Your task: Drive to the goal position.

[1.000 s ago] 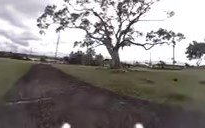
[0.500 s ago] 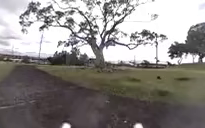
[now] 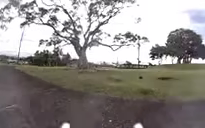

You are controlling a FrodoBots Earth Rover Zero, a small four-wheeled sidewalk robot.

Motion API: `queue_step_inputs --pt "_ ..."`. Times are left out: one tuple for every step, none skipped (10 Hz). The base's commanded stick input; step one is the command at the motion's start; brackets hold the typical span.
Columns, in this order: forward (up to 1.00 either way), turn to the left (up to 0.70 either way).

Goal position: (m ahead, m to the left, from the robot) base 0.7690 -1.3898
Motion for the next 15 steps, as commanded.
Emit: queue_step_inputs --pt "0.00 -0.70" --pt "0.00 -0.70" --pt "0.00 -0.70" --pt "0.00 -0.70" --pt "0.00 -0.70" --pt "0.00 -0.70" --pt "0.00 -0.70" --pt "0.00 -0.70" --pt "0.00 -0.70" --pt "0.00 -0.70" --pt "0.00 -0.70" --pt "0.00 -0.70" --pt "0.00 -0.70" --pt "0.00 -0.70" --pt "0.00 -0.70"
